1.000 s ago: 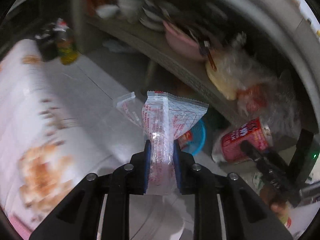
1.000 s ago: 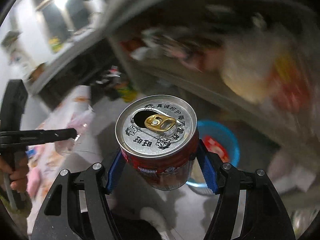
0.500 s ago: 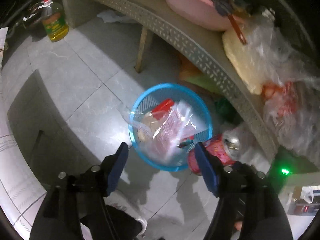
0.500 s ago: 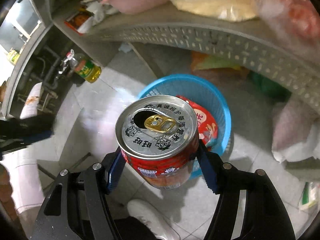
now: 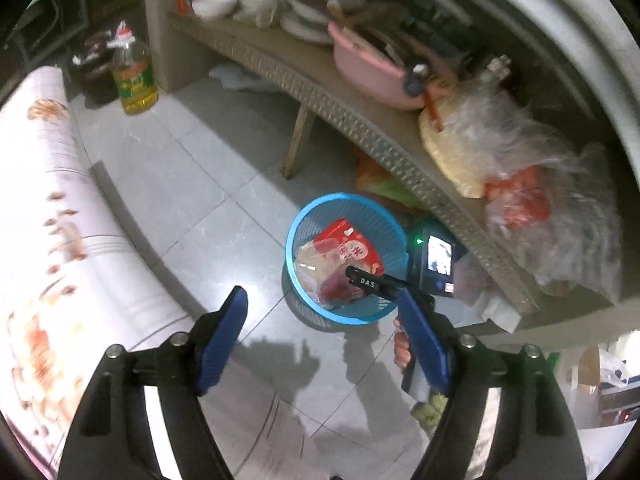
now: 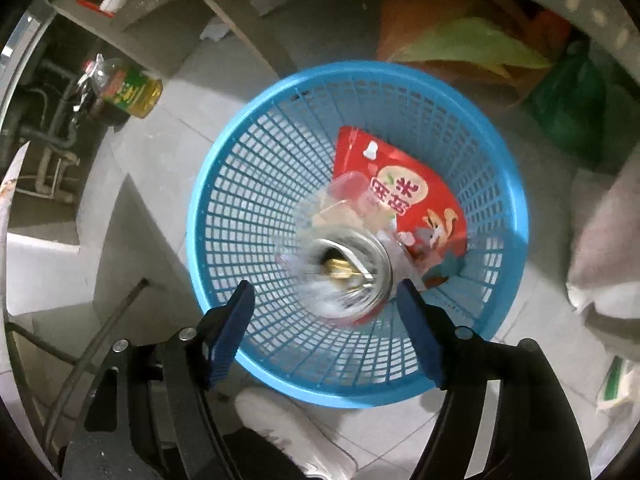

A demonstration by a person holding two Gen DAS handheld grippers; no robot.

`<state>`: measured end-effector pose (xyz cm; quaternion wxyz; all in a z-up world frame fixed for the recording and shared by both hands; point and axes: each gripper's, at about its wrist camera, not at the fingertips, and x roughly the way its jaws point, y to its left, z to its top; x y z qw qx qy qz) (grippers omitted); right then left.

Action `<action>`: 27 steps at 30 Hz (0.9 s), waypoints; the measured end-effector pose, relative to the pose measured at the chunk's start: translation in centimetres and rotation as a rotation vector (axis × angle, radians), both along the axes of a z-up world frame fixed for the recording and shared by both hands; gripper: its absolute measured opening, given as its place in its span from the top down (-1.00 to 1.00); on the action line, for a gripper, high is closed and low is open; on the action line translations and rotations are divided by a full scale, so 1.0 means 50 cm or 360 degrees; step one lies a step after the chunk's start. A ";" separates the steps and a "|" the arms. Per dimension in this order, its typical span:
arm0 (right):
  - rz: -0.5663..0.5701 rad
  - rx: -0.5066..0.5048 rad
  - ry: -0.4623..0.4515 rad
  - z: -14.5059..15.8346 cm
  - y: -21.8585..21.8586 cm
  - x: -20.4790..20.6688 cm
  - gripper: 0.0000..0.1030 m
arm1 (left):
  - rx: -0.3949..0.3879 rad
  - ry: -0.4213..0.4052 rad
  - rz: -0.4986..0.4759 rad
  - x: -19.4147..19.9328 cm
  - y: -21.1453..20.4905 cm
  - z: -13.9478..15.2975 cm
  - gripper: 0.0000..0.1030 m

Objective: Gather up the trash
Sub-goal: 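Carry the can and candy bag over the blue wastebasket and open both grippers, then move both grippers back over the table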

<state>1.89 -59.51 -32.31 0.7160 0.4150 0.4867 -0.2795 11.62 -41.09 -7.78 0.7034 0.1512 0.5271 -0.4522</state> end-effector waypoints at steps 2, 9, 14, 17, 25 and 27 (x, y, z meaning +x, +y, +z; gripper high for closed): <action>-0.0006 -0.0019 -0.0025 0.017 0.007 -0.002 -0.41 | -0.0053 -0.0039 -0.0019 -0.016 0.044 0.028 -0.51; -0.0026 -0.0164 -0.0109 0.150 0.094 -0.103 -0.41 | -0.0182 -0.0128 0.0042 -0.037 0.212 0.103 -0.53; 0.0081 -0.0301 -0.0195 0.267 0.188 -0.148 -0.41 | -0.0178 -0.0268 0.0199 -0.047 0.362 0.143 -0.55; 0.0187 -0.0375 -0.0241 0.335 0.252 -0.152 -0.41 | -0.0198 -0.0378 0.0322 -0.064 0.478 0.168 -0.56; 0.0564 -0.0334 -0.0582 0.484 0.442 -0.119 -0.41 | -0.0166 -0.0568 0.0564 -0.117 0.704 0.188 -0.59; 0.0705 -0.0235 -0.0679 0.510 0.496 -0.078 -0.41 | -0.0202 -0.0597 0.0611 -0.125 0.746 0.188 -0.59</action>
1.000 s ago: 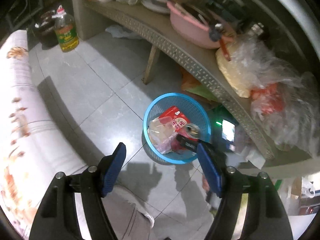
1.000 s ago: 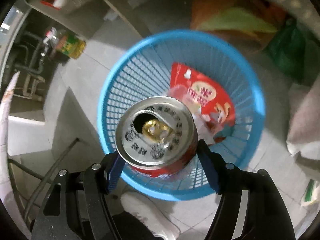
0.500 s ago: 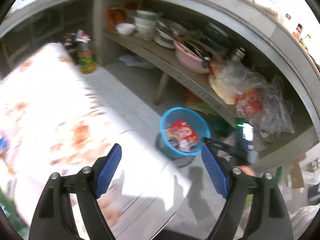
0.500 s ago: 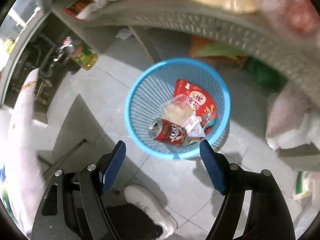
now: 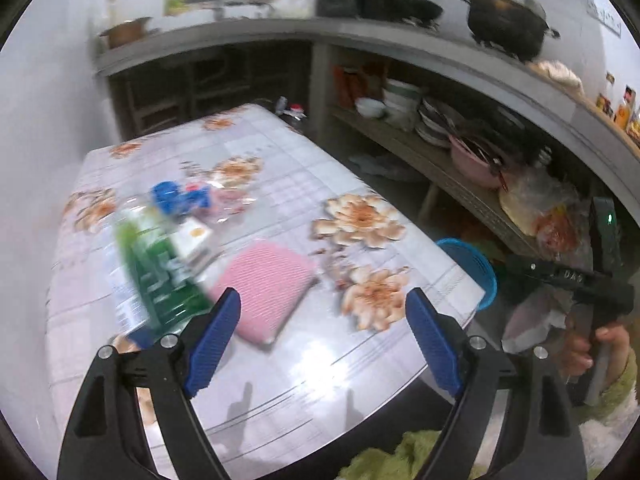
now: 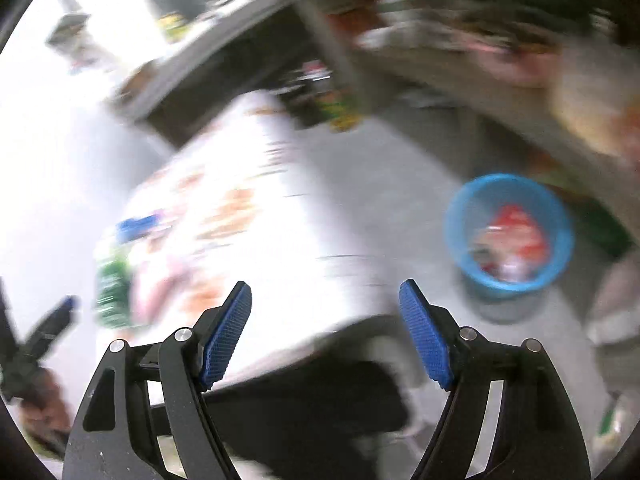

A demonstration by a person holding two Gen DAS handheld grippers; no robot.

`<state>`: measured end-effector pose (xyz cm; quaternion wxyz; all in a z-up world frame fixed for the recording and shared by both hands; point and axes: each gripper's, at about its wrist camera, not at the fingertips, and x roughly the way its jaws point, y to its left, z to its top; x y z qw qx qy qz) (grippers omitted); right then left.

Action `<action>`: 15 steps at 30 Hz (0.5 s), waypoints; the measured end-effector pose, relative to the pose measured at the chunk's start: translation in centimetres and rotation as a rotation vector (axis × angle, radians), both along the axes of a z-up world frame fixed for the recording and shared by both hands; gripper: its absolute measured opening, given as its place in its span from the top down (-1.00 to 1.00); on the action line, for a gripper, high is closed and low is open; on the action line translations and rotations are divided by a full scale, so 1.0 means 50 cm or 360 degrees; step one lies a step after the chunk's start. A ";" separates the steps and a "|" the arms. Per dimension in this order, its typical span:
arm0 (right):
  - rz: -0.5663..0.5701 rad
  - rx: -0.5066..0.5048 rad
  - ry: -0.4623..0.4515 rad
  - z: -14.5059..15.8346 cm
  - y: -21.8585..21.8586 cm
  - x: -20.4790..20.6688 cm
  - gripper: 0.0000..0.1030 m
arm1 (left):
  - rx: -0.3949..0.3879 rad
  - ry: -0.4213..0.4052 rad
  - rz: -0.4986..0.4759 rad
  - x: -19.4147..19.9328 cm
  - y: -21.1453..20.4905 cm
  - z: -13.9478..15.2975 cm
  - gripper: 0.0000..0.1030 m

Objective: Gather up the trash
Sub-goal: 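Move both grippers back over the table, then grasp the pink sponge with the right gripper and lift it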

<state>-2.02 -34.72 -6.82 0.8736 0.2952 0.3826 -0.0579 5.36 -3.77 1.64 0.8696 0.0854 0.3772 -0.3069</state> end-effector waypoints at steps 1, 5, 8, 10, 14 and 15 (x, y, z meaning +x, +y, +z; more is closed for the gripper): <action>0.0108 0.0048 -0.0039 0.011 0.033 0.030 -0.41 | -0.0015 -0.0015 0.0012 -0.003 0.016 -0.003 -0.59; 0.0374 0.0074 -0.0059 0.036 0.132 0.129 -0.34 | 0.0006 -0.0065 0.0015 -0.013 0.040 -0.029 -0.59; 0.0594 -0.0027 -0.0043 0.049 0.217 0.224 -0.13 | -0.0030 -0.0045 -0.0043 -0.017 0.045 -0.066 -0.59; 0.0696 -0.0057 -0.0018 0.046 0.257 0.283 0.01 | -0.0039 -0.0012 -0.0063 -0.016 0.040 -0.091 -0.43; 0.0868 -0.0201 0.0048 0.025 0.328 0.418 0.51 | 0.0003 0.0004 -0.0073 -0.006 0.022 -0.145 -0.23; 0.0901 -0.0214 0.0076 0.013 0.343 0.443 0.58 | 0.0027 0.0005 -0.0061 0.000 0.017 -0.155 -0.13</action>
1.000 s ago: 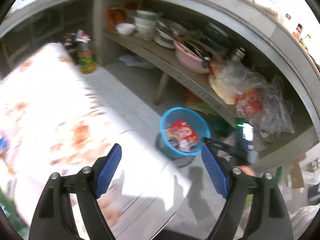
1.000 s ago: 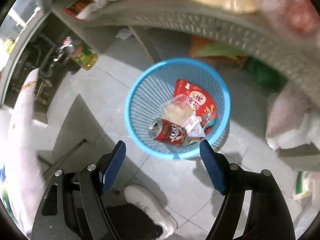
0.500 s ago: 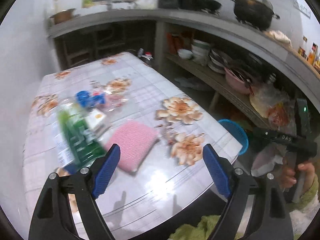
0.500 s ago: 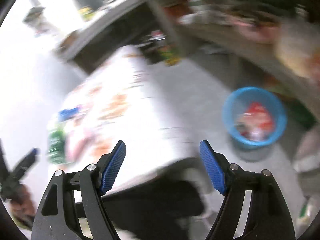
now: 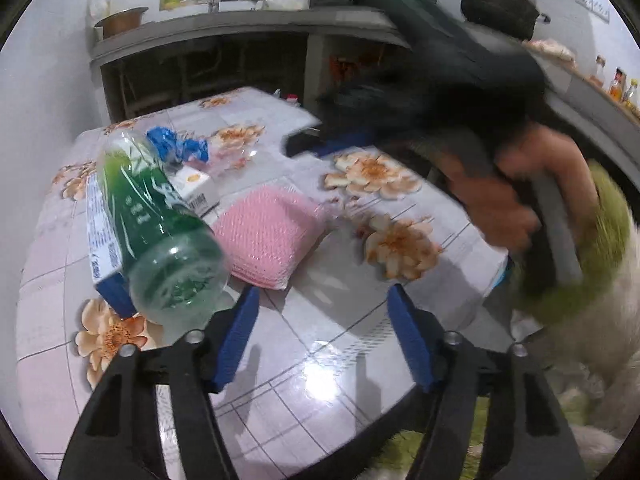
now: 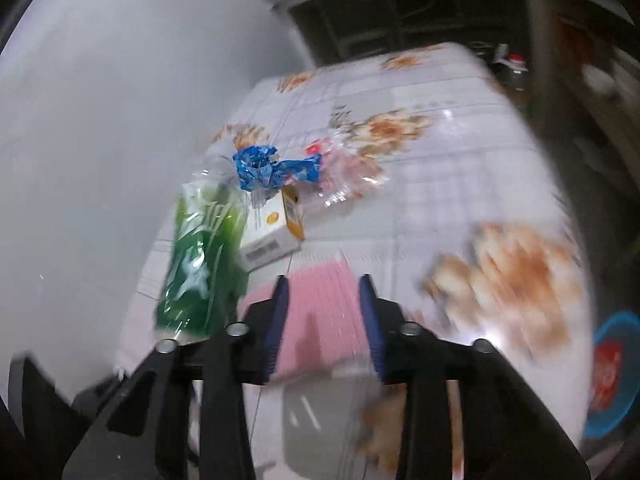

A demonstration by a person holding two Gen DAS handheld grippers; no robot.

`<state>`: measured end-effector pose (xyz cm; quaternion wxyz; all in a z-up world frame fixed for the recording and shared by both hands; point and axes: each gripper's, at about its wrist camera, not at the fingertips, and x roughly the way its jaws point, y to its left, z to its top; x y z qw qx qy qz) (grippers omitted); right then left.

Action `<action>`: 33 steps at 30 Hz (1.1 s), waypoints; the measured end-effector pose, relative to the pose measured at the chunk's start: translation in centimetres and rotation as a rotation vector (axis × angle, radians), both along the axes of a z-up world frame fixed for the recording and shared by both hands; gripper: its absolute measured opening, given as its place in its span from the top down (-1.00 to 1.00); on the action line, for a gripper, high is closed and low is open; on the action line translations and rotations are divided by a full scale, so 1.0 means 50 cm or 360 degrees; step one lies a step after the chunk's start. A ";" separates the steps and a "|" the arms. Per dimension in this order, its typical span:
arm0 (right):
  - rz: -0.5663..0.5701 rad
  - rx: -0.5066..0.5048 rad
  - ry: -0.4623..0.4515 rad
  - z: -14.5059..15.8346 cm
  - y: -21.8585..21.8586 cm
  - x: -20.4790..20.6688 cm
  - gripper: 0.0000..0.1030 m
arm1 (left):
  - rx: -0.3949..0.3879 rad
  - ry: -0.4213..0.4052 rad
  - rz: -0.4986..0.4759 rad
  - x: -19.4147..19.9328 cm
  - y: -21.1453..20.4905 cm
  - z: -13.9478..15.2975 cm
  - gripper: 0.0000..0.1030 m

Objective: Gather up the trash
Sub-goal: 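Grasp the pink sponge with the right gripper and lift it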

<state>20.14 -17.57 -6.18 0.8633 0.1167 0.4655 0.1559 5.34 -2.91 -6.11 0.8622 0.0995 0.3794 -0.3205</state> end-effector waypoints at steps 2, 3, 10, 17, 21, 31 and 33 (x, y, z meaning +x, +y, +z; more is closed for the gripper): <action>0.0051 -0.0038 0.0050 -0.020 0.023 0.040 0.73 | 0.0027 0.0008 0.0033 0.011 -0.006 -0.014 -0.02; 0.0086 -0.0076 0.0067 -0.035 0.038 0.066 0.74 | 0.0048 0.0022 0.0053 0.020 -0.010 -0.023 0.05; 0.0219 -0.0154 0.0212 -0.084 0.057 0.061 0.82 | 0.0003 0.0141 0.0055 0.051 -0.024 -0.052 0.22; -0.0023 -0.0049 0.0282 -0.090 -0.055 -0.030 0.78 | 0.0013 0.0192 -0.0108 0.043 -0.070 -0.070 0.22; -0.0190 0.0097 0.0230 -0.071 -0.134 -0.088 0.75 | 0.0044 0.0171 -0.0223 0.030 -0.107 -0.073 0.22; -0.0130 0.0052 0.0193 -0.060 -0.157 -0.036 0.15 | 0.0088 0.0152 -0.0246 0.045 -0.148 -0.073 0.22; -0.0038 0.0056 0.0233 -0.074 -0.139 -0.023 0.09 | 0.0107 0.0143 -0.0204 0.046 -0.147 -0.070 0.22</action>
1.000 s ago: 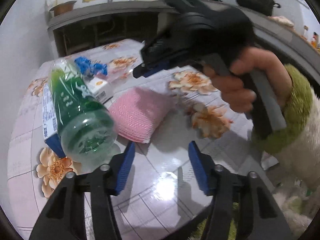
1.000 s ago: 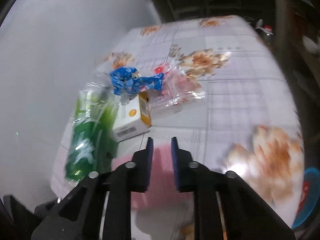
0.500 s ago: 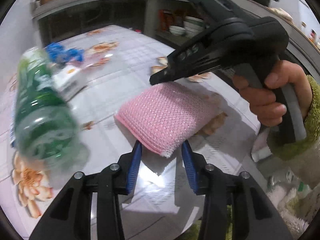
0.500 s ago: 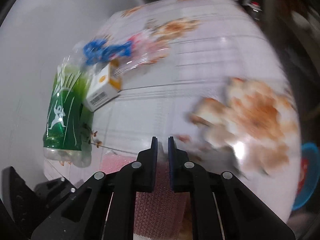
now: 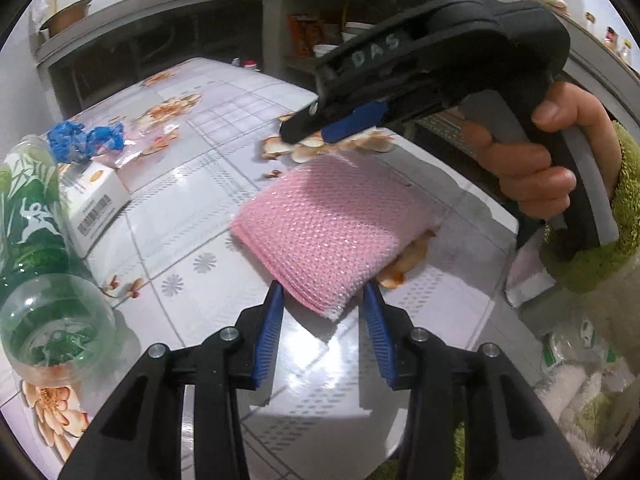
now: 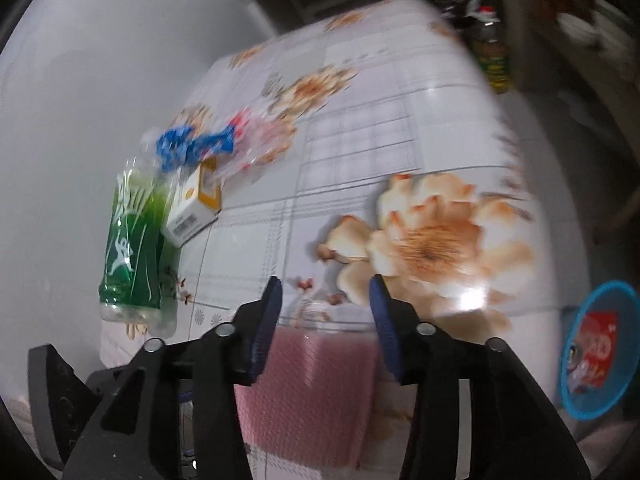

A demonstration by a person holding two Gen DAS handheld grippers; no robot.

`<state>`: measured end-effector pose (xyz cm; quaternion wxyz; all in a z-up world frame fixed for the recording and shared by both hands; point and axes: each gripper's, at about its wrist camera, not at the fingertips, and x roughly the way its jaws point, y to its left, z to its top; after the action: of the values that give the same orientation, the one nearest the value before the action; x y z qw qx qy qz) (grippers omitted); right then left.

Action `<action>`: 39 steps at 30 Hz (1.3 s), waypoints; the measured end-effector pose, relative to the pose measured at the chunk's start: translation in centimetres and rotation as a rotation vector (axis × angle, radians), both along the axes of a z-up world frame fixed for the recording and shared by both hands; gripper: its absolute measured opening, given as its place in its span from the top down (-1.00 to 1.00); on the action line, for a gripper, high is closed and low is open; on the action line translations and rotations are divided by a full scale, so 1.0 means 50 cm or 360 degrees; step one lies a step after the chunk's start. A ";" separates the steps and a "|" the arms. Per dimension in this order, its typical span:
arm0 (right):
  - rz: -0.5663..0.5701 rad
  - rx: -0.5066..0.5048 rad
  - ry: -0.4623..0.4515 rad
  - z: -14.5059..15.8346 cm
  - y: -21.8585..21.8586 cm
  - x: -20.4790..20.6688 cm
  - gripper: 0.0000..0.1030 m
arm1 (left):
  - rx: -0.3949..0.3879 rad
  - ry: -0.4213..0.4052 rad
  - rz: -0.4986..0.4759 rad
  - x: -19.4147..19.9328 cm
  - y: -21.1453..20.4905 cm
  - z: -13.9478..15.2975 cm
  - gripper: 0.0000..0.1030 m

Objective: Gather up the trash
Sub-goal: 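Grasp the pink sponge with the right gripper and lift it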

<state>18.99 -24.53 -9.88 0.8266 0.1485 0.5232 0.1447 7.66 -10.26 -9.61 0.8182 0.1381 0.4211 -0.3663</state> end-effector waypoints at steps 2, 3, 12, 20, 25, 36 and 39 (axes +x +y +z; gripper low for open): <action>0.0056 0.0013 0.0045 -0.014 0.005 -0.003 0.08 | 0.0013 0.0004 0.0044 0.013 -0.001 0.001 0.22; 0.0061 0.0017 0.0049 -0.018 0.006 -0.008 0.08 | 0.0011 0.0014 0.0048 0.018 -0.001 0.001 0.19; -0.0038 0.0209 0.0125 -0.017 -0.067 -0.149 -0.10 | 0.0033 0.0000 0.0124 0.029 -0.004 0.006 0.19; -0.0092 -0.0026 -0.0001 0.020 -0.046 -0.205 -0.58 | -0.0039 0.0036 0.0197 0.043 0.019 0.031 0.18; -0.0049 -0.0168 -0.0060 0.022 0.004 -0.183 -0.65 | -0.0112 0.0051 0.0237 0.066 0.059 0.094 0.01; 0.0017 -0.0455 -0.0200 0.023 0.079 -0.183 -0.72 | 0.0035 -0.0119 0.0101 0.225 0.087 0.257 -0.74; 0.0015 -0.0483 -0.0187 0.013 0.083 -0.181 -0.73 | 0.0101 -0.0146 0.0168 0.288 0.096 0.262 -0.74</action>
<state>9.92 -20.36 -9.23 0.8680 0.0108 0.4905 0.0764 22.08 -5.47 3.49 0.8500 0.1583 0.4012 -0.3024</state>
